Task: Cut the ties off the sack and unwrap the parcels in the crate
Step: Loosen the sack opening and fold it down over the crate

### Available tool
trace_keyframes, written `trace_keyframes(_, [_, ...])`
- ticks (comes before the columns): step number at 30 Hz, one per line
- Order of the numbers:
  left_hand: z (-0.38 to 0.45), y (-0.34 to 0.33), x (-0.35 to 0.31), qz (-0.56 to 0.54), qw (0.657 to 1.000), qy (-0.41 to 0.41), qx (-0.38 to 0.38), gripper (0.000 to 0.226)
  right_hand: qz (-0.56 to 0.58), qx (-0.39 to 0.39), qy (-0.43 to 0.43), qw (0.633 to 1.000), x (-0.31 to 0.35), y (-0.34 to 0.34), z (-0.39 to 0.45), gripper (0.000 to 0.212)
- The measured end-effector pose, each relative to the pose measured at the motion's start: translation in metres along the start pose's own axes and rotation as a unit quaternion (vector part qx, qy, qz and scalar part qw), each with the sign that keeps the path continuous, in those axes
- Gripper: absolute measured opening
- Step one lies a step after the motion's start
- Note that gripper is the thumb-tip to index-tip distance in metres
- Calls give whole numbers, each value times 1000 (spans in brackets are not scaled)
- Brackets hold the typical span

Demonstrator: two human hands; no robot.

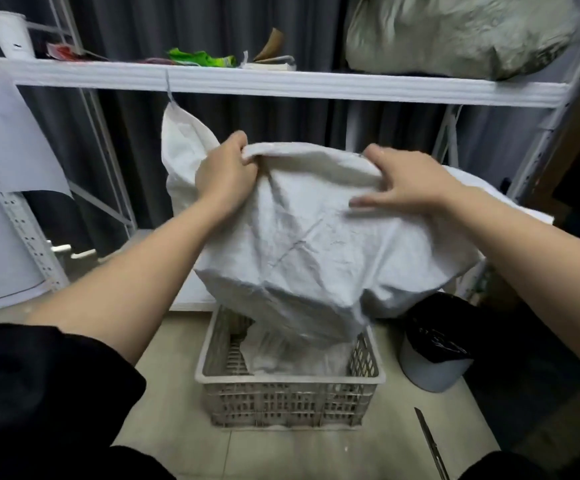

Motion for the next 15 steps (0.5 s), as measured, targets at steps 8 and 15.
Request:
trace_keyframes(8, [30, -4, -15, 261, 950, -81, 149, 20, -205, 72, -70, 974, -7, -26, 40, 24])
trace_keyframes(15, [26, -21, 9, 268, 932, -50, 240, 26, -198, -12, -57, 978, 6, -19, 55, 18])
Point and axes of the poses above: each hand's wrist, its own z-axis towards the middle knuckle, its own y-axis out of the back of the hand, x = y × z, the point moved 5 cm from there along z, towards the middle knuckle, and after that the axes turned 3 degrees about -y, right-handed, at the moved point
